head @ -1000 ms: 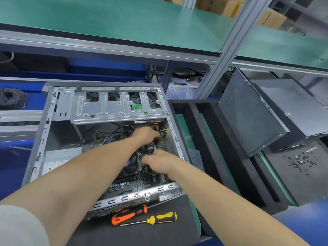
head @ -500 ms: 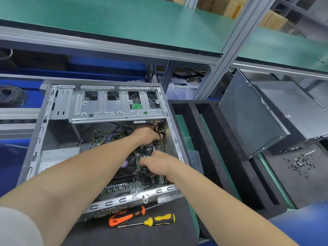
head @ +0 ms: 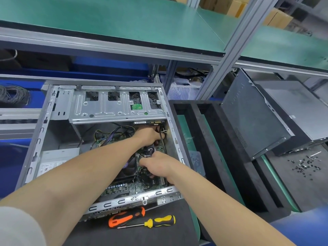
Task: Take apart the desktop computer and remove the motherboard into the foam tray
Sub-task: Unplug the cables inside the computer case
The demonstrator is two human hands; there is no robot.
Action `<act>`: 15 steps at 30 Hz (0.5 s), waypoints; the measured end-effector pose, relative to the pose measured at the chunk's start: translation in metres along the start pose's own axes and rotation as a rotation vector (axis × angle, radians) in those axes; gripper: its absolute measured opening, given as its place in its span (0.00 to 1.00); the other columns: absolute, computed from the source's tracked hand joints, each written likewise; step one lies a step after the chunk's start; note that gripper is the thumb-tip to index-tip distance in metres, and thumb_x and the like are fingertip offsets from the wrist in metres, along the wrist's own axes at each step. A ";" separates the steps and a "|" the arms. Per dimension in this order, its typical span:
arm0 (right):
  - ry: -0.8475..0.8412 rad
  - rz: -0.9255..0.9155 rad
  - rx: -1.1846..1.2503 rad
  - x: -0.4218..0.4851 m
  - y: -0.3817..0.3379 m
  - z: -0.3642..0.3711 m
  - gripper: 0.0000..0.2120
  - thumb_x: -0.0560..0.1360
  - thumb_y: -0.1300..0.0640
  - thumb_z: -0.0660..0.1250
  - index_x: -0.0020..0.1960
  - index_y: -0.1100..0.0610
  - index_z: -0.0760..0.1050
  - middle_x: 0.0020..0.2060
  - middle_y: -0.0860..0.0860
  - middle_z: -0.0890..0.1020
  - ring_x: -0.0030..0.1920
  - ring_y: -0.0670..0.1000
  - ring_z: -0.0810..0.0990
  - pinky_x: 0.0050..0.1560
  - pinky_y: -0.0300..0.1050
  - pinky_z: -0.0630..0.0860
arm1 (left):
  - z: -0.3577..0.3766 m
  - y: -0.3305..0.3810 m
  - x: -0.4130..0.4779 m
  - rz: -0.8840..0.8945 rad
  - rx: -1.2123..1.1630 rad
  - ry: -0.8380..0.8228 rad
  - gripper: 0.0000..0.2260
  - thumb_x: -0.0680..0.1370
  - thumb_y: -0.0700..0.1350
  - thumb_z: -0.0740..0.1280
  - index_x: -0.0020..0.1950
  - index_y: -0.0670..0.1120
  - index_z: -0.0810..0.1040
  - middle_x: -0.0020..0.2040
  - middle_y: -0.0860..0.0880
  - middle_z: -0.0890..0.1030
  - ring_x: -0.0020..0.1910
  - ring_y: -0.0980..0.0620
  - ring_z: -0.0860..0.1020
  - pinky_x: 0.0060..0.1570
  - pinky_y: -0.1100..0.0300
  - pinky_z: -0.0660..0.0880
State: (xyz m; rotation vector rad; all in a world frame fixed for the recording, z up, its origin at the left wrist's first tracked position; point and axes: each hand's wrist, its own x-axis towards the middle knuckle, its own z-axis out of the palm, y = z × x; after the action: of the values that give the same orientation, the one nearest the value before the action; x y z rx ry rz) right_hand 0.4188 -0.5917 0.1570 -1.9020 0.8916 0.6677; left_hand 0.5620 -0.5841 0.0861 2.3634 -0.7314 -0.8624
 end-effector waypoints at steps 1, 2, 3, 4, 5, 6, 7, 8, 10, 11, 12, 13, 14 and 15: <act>-0.001 0.000 0.004 0.000 0.000 0.000 0.35 0.78 0.43 0.65 0.77 0.62 0.62 0.53 0.52 0.77 0.56 0.55 0.82 0.43 0.47 0.70 | -0.001 -0.001 -0.001 0.019 0.009 -0.002 0.20 0.78 0.63 0.68 0.34 0.51 0.73 0.20 0.56 0.73 0.30 0.57 0.71 0.29 0.61 0.64; -0.002 0.000 0.007 0.001 0.000 0.000 0.34 0.78 0.43 0.65 0.76 0.62 0.63 0.58 0.54 0.77 0.57 0.56 0.81 0.45 0.48 0.70 | -0.002 -0.002 -0.001 0.049 0.035 -0.013 0.19 0.78 0.63 0.68 0.35 0.53 0.71 0.24 0.56 0.74 0.31 0.57 0.71 0.29 0.61 0.64; -0.004 -0.003 0.007 0.002 0.001 0.001 0.35 0.78 0.43 0.65 0.77 0.62 0.63 0.63 0.55 0.76 0.59 0.56 0.79 0.49 0.49 0.71 | -0.005 -0.002 -0.004 0.078 0.063 -0.027 0.18 0.78 0.64 0.67 0.37 0.54 0.69 0.28 0.55 0.74 0.31 0.57 0.70 0.29 0.62 0.63; -0.005 -0.007 0.006 0.003 0.001 0.001 0.35 0.78 0.43 0.65 0.77 0.62 0.64 0.66 0.56 0.75 0.61 0.57 0.78 0.52 0.50 0.71 | -0.008 -0.002 -0.006 0.092 0.087 -0.039 0.18 0.78 0.64 0.66 0.37 0.55 0.68 0.30 0.54 0.73 0.31 0.58 0.70 0.29 0.63 0.62; -0.007 -0.009 0.007 0.003 0.001 0.001 0.35 0.78 0.43 0.65 0.77 0.62 0.63 0.67 0.56 0.75 0.62 0.58 0.77 0.53 0.50 0.70 | -0.009 -0.002 -0.006 0.096 0.095 -0.048 0.18 0.78 0.65 0.66 0.37 0.55 0.68 0.31 0.54 0.73 0.31 0.57 0.70 0.28 0.63 0.62; -0.008 -0.009 0.011 0.003 0.001 0.001 0.36 0.78 0.43 0.65 0.78 0.61 0.62 0.65 0.56 0.75 0.61 0.57 0.78 0.51 0.49 0.70 | -0.007 -0.003 -0.004 0.086 0.082 -0.054 0.18 0.78 0.65 0.66 0.36 0.54 0.70 0.31 0.54 0.74 0.31 0.57 0.71 0.29 0.63 0.63; -0.010 -0.009 0.017 0.003 0.001 0.002 0.37 0.78 0.43 0.65 0.79 0.61 0.61 0.62 0.55 0.75 0.59 0.56 0.80 0.50 0.49 0.70 | -0.005 -0.004 -0.002 0.068 0.068 -0.052 0.19 0.78 0.65 0.67 0.36 0.53 0.72 0.31 0.53 0.74 0.31 0.56 0.71 0.30 0.62 0.65; -0.009 -0.010 0.021 0.003 0.001 0.002 0.37 0.78 0.43 0.65 0.80 0.61 0.60 0.61 0.55 0.75 0.58 0.55 0.81 0.49 0.49 0.70 | -0.004 -0.002 -0.001 0.053 0.057 -0.044 0.19 0.78 0.65 0.67 0.36 0.52 0.73 0.31 0.53 0.75 0.31 0.55 0.72 0.31 0.62 0.66; -0.004 -0.008 0.023 0.001 0.001 0.001 0.39 0.78 0.43 0.65 0.81 0.61 0.57 0.59 0.54 0.74 0.57 0.55 0.82 0.47 0.48 0.70 | -0.001 0.000 0.001 0.053 0.049 -0.034 0.20 0.79 0.63 0.67 0.34 0.52 0.73 0.32 0.53 0.74 0.33 0.54 0.72 0.31 0.62 0.66; -0.006 -0.007 0.020 0.001 0.000 0.000 0.38 0.79 0.43 0.65 0.81 0.61 0.58 0.59 0.54 0.74 0.56 0.54 0.83 0.45 0.48 0.70 | -0.002 -0.001 0.001 0.058 0.052 -0.035 0.20 0.79 0.62 0.67 0.34 0.52 0.72 0.31 0.53 0.73 0.33 0.53 0.71 0.31 0.62 0.65; -0.010 -0.010 0.015 0.000 -0.001 0.000 0.37 0.79 0.43 0.65 0.80 0.61 0.58 0.60 0.54 0.74 0.55 0.54 0.83 0.44 0.48 0.70 | -0.004 -0.001 -0.001 0.058 0.061 -0.042 0.20 0.79 0.62 0.67 0.34 0.52 0.71 0.31 0.52 0.73 0.32 0.54 0.71 0.31 0.61 0.65; -0.015 -0.015 0.008 0.000 -0.001 0.001 0.37 0.79 0.43 0.65 0.79 0.62 0.59 0.62 0.54 0.74 0.55 0.54 0.83 0.45 0.48 0.71 | -0.006 -0.002 -0.002 0.058 0.074 -0.055 0.20 0.79 0.63 0.66 0.34 0.52 0.71 0.30 0.52 0.73 0.32 0.55 0.71 0.31 0.61 0.65; -0.019 -0.019 0.000 0.000 -0.001 0.001 0.37 0.78 0.43 0.65 0.79 0.62 0.60 0.62 0.54 0.75 0.55 0.54 0.83 0.48 0.49 0.72 | -0.006 -0.003 -0.002 0.055 0.081 -0.070 0.20 0.78 0.64 0.66 0.35 0.52 0.71 0.30 0.51 0.74 0.31 0.55 0.71 0.31 0.60 0.64; -0.021 -0.019 -0.005 0.000 -0.002 0.000 0.37 0.78 0.42 0.65 0.78 0.62 0.60 0.62 0.55 0.75 0.55 0.54 0.83 0.49 0.50 0.72 | -0.006 -0.003 -0.002 0.054 0.080 -0.075 0.20 0.78 0.65 0.66 0.36 0.52 0.72 0.31 0.51 0.74 0.32 0.55 0.71 0.31 0.61 0.64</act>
State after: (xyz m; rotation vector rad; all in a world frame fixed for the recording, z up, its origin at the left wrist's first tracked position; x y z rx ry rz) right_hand 0.4199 -0.5907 0.1578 -1.9023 0.8585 0.6788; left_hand 0.5660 -0.5787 0.0892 2.3807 -0.8712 -0.9183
